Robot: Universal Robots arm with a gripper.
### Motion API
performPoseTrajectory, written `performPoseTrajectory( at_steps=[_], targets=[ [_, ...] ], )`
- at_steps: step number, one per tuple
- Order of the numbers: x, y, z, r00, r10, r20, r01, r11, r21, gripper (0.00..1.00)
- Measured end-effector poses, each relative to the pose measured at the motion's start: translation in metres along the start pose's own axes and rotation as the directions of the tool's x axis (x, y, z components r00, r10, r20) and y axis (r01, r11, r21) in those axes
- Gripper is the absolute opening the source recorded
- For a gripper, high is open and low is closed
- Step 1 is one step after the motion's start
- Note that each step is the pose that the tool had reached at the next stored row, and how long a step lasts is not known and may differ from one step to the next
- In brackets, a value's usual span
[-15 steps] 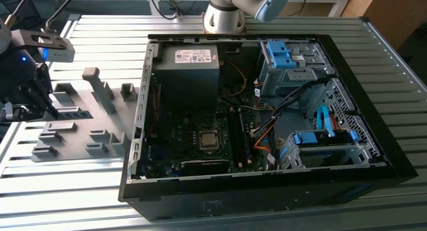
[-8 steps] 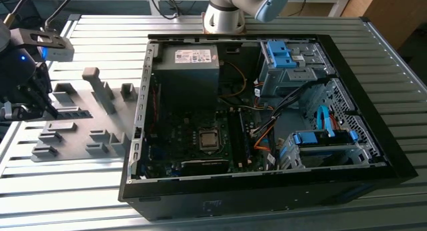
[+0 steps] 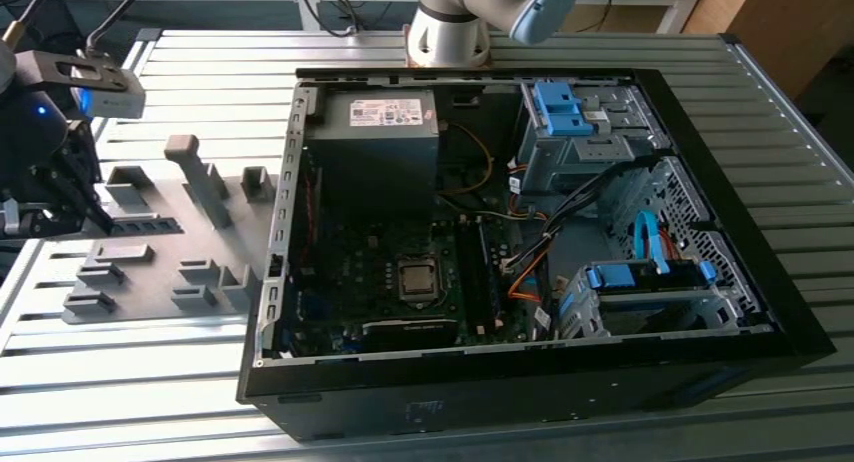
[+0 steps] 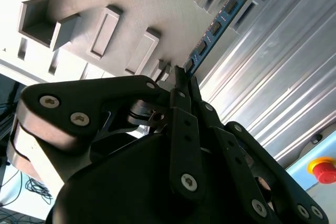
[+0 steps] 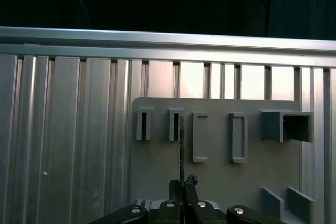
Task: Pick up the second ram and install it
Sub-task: 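Pick up the second ram and move it above second insertion slot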
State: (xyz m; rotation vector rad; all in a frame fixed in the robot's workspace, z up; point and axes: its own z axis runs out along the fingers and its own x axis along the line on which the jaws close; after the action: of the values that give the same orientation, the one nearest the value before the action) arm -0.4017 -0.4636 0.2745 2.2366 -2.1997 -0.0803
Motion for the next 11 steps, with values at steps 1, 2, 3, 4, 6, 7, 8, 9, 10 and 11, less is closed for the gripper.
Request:
performPoseTrajectory(
  at_steps=[1,2,3,4,6,7,8,9,10,11],
  targets=[
    [0.0,0.0,-0.0007,1.0,0.0,0.0,0.0,1.0,0.0,0.14],
    [0.0,0.0001,-0.0013,1.0,0.0,0.0,0.0,1.0,0.0,0.14],
    [-0.0001,0.0001,-0.0018,1.0,0.0,0.0001,0.0,1.0,0.0001,0.14],
    [-0.0001,0.0001,-0.0025,1.0,0.0,0.0,0.0,1.0,0.0001,0.14],
    [-0.0001,0.0001,-0.0038,1.0,0.0,0.0,0.0,1.0,0.0002,0.14],
    [-0.0002,0.0002,-0.0045,1.0,0.0,-0.0001,0.0,1.0,0.0002,0.14],
    [-0.0002,0.0002,-0.005,1.0,0.0,0.0,0.0,1.0,0.0004,0.14],
    [-0.0002,0.0002,-0.0053,1.0,0.0,0.0002,0.0,1.0,0.0006,0.14],
    [-0.0002,0.0002,-0.0058,1.0,0.0,0.0001,0.0,1.0,0.0004,0.14],
    [-0.0002,0.0002,-0.0063,1.0,0.0,0.0,0.0,1.0,0.0003,0.14]
  ],
)
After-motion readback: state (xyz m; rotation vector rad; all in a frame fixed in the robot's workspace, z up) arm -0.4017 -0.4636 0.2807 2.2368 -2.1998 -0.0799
